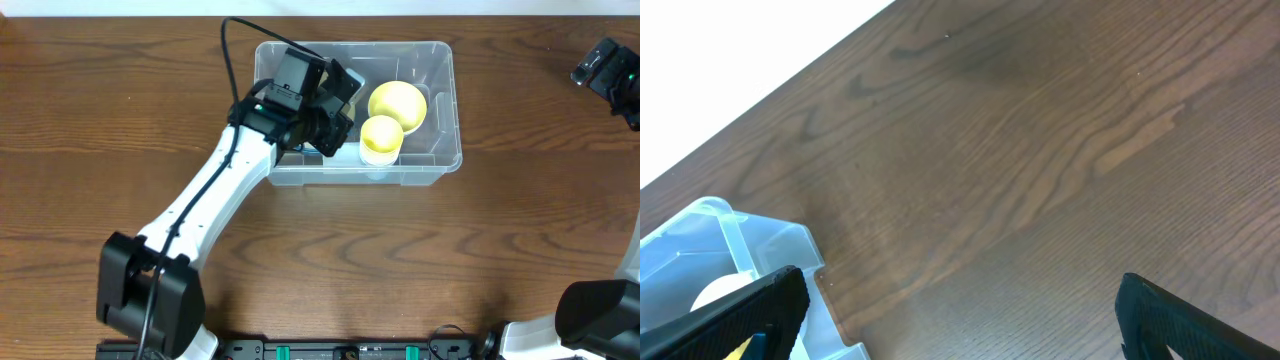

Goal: Pack container
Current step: 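Open the left gripper to release the cream bowl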

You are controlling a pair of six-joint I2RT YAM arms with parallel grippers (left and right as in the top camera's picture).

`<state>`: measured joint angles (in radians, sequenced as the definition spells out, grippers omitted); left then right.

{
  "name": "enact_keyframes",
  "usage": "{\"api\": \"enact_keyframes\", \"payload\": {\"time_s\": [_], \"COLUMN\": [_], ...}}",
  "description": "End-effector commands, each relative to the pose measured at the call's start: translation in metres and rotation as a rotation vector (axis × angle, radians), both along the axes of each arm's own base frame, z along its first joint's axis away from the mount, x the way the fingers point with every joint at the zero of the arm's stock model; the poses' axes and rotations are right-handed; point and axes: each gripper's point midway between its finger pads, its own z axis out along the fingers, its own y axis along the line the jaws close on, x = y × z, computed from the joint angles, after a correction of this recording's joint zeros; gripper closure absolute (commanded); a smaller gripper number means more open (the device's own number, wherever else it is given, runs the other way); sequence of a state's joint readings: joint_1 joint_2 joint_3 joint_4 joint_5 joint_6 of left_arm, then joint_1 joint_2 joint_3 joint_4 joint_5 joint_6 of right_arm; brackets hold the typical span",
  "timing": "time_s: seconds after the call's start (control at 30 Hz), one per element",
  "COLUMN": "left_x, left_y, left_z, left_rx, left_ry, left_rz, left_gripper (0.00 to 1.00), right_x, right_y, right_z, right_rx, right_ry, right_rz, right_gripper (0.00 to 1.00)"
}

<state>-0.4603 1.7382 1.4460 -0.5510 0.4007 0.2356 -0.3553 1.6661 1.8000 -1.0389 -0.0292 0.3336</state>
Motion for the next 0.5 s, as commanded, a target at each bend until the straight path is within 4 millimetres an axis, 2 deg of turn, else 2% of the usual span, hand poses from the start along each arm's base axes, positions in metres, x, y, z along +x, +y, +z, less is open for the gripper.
{"api": "enact_keyframes", "payload": {"time_s": [0.0, 0.47], "left_x": [0.007, 0.02], "left_y": [0.011, 0.023], "left_z": [-0.008, -0.052], "left_rx": [0.054, 0.167], "left_ry": [-0.01, 0.025], "left_rz": [0.041, 0.075], "left_gripper": [0.94, 0.94], "right_x": [0.0, 0.0], "right_y": [-0.002, -0.002], "right_z": [0.003, 0.003], "right_rx": [0.003, 0.003], "right_ry": [-0.009, -0.009], "right_rz": [-0.016, -0.016], "right_gripper": [0.01, 0.01]}}
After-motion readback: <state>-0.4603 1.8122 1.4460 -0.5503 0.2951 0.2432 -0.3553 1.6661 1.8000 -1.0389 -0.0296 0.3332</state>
